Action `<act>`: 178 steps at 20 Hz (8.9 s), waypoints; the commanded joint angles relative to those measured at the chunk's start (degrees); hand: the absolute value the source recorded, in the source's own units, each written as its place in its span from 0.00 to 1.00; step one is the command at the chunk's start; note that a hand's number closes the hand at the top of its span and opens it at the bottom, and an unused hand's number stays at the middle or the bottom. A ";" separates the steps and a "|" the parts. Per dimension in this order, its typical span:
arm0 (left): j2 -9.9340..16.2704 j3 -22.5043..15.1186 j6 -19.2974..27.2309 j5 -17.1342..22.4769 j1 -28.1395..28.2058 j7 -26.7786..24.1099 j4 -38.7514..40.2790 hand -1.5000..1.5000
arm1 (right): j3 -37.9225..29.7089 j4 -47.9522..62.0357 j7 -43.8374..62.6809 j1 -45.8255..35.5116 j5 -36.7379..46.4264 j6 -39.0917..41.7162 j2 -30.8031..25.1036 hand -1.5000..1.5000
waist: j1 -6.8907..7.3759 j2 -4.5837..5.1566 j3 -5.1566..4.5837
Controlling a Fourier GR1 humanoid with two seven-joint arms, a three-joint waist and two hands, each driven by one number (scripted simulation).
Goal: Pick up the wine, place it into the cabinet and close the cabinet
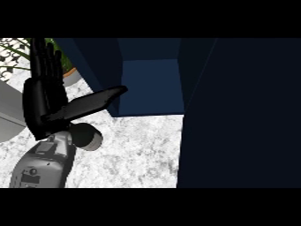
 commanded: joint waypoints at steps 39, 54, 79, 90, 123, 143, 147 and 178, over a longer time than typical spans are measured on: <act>-0.22 -12.40 16.76 -40.51 -25.53 52.39 4.39 0.00 | 5.82 -21.78 21.11 2.19 0.04 -7.12 -3.06 0.00 | 1.99 -0.34 -0.02; 2.00 -10.99 7.90 -44.13 -7.00 50.36 -14.24 0.00 | 9.12 -24.33 20.43 5.23 1.11 -8.40 -4.41 0.00 | 2.09 -0.25 -0.08; 3.58 -10.88 19.11 -22.61 16.56 27.69 -11.82 0.00 | 12.41 -25.59 27.20 -2.16 4.91 -13.86 -3.97 0.00 | 1.44 -0.03 -0.21; 6.26 -8.16 20.72 -4.90 24.15 10.66 -6.02 0.00 | 11.39 -28.34 26.24 0.98 3.45 -13.55 -5.84 0.00 | 1.37 -0.22 -0.23; -0.22 6.16 1.58 31.95 22.94 -38.54 32.18 0.00 | 9.82 -26.99 21.08 3.13 0.64 -12.33 -9.45 0.00 | 1.50 -0.06 -0.13; -0.23 5.98 -7.58 59.61 10.86 -62.44 53.62 0.00 | 11.30 -26.10 22.30 1.20 2.49 -14.42 -8.24 0.00 | 0.88 0.08 -0.21; 0.33 7.55 -9.24 58.06 11.24 -62.69 53.65 0.00 | 8.36 -27.13 21.41 4.09 -0.69 -12.84 -9.80 0.00 | 1.12 0.02 -0.11; 13.71 -11.10 -33.21 49.71 21.54 -59.84 32.67 1.00 | 7.34 -27.10 22.77 3.48 -1.03 -12.89 -9.71 0.00 | 1.67 -0.35 -0.01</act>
